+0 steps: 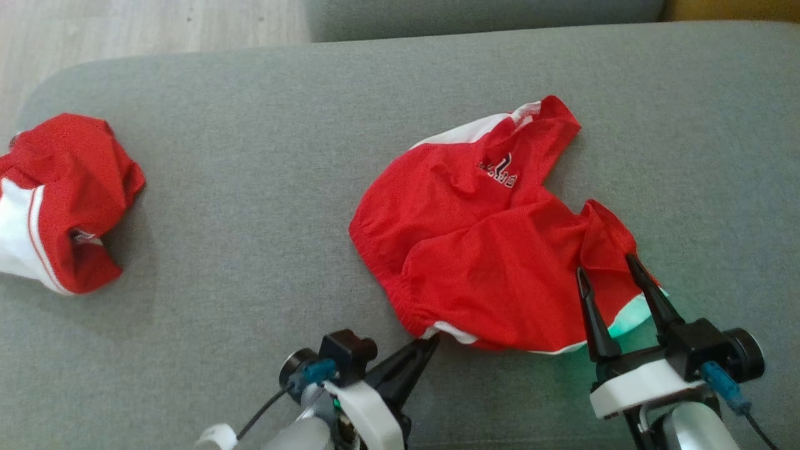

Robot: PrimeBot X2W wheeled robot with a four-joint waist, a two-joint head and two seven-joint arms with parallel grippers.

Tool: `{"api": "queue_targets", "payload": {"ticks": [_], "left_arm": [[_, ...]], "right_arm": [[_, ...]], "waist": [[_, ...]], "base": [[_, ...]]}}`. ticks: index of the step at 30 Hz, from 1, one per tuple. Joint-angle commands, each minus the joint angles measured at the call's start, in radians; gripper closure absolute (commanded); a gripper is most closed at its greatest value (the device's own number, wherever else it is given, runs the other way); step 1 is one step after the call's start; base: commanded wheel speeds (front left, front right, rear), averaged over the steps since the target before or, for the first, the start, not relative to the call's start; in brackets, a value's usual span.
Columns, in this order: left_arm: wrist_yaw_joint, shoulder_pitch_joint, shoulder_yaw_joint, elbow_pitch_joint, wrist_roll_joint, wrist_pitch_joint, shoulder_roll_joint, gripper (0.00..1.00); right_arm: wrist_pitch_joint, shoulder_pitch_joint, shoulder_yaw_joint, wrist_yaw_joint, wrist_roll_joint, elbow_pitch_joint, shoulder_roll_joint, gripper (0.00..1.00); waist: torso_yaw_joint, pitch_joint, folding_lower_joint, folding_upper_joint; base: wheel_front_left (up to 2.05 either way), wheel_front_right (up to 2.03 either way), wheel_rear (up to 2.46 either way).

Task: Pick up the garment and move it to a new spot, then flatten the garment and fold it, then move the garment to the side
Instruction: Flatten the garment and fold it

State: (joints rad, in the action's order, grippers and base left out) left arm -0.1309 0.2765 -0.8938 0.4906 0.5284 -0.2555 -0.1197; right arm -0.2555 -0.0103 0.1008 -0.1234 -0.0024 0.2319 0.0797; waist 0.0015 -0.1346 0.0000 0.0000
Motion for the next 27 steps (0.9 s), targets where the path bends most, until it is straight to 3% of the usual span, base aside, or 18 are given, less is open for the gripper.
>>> {"api": "queue_targets", "payload": {"ticks": [1, 6, 16, 22, 27], "left_arm": [[0.0, -0.003, 0.032, -0.036, -0.013, -0.006, -0.014, 1.0], [0.0, -0.032, 0.058, -0.068, -0.04, -0.006, -0.065, 1.0], [0.0, -0.056, 0.153, -0.096, -0.117, -0.006, -0.227, 1.0], [0.0, -0.04, 0.158, -0.099, -0.134, -0.006, -0.262, 1.0], [0.0, -0.034, 0.167, -0.099, -0.14, -0.006, -0.267, 1.0]], "right_arm": [[-0.006, -0.012, 0.026, -0.007, 0.0, -0.024, 0.007, 0.0], [-0.006, -0.003, 0.036, -0.007, 0.006, -0.004, 0.005, 0.0], [-0.006, 0.085, 0.006, -0.007, 0.013, 0.027, 0.018, 0.0], [-0.006, 0.17, 0.049, -0.007, 0.028, 0.047, 0.04, 0.0], [-0.006, 0.149, 0.046, -0.007, 0.046, 0.076, 0.052, 0.0]], "waist": [[0.011, 0.01, 0.0, 0.0], [0.032, 0.028, 0.0, 0.0], [0.064, 0.032, 0.0, 0.0], [0.058, 0.025, 0.0, 0.0], [0.043, 0.024, 0.0, 0.0]], "base": [[0.0, 0.0, 0.0], [0.0, 0.0, 0.0], [0.0, 0.0, 0.0], [0.0, 0.0, 0.0], [0.0, 0.0, 0.0]]}}
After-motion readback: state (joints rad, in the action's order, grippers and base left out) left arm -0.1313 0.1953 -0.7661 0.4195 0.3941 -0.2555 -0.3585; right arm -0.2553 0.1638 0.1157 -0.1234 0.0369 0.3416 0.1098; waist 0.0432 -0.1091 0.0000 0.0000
